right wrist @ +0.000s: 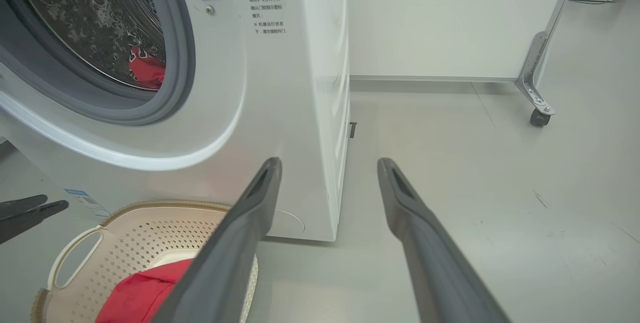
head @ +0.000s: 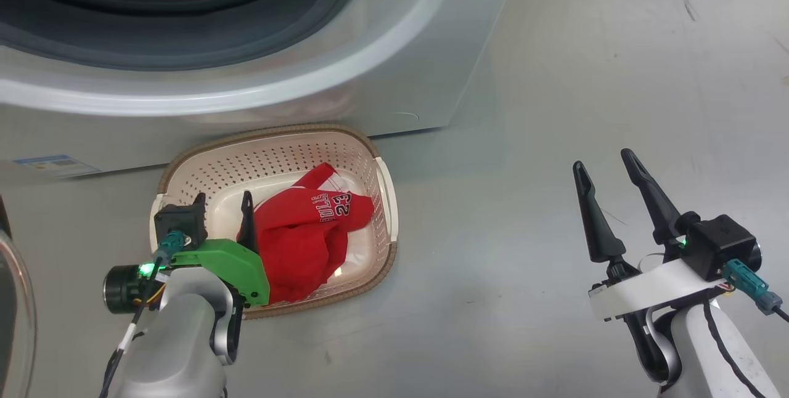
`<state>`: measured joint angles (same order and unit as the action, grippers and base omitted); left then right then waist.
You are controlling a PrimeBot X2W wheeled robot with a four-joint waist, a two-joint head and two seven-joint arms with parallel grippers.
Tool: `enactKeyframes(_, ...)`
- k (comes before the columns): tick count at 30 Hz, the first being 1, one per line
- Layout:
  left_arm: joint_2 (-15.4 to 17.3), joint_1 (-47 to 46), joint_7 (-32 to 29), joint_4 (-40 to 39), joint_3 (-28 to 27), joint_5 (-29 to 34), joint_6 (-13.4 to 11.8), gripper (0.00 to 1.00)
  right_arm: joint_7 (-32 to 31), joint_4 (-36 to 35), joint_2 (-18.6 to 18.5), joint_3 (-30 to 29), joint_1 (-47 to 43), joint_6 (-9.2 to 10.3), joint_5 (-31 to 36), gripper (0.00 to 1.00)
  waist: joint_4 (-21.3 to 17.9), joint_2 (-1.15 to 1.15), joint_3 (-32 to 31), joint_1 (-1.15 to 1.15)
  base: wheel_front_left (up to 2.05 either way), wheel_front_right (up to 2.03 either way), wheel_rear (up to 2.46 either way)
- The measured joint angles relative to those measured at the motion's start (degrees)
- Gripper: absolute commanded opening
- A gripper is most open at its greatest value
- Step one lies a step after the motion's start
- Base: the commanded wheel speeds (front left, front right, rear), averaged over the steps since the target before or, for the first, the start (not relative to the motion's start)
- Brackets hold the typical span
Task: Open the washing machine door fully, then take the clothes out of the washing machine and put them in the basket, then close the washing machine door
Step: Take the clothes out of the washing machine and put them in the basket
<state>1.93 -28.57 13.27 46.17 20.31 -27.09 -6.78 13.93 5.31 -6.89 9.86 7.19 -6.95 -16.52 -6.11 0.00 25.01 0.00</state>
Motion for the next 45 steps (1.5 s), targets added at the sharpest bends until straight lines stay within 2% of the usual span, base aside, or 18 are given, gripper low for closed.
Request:
enactKeyframes(11,-0.05,0.07,1.19,-5.53,-2.85,1.98,0.0,1.0,0.02,1.53,-0.41,-0.43,-0.09,0.0,0.01,1.0,2.13,0.0,-3.78,0.0,0.0,0.0,0.0)
enactKeyframes(18,-0.14,1.05,1.18,-15.27,-6.46,8.51,0.0,1.0,0.02,2.56,-0.21,0.0,-0.94,0.0,0.12,1.0,3.57,0.0,-7.19,0.0,0.0,0.0,0.0)
enactKeyframes(33,-0.04,16.41,1.16,-23.08,-9.68,13.01,0.0,1.0,0.09,4.93,1.13,1.4,-5.17,0.65,0.54,1.0,5.15,0.0,-16.36,0.0,0.0,0.0,0.0)
enactKeyframes(45,0.0,25.17,1.16,-28.0,-9.6,13.73,0.0,1.0,0.09,4.95,1.56,1.67,-8.81,2.56,0.98,1.0,5.34,0.0,-22.25,0.0,0.0,0.0,0.0)
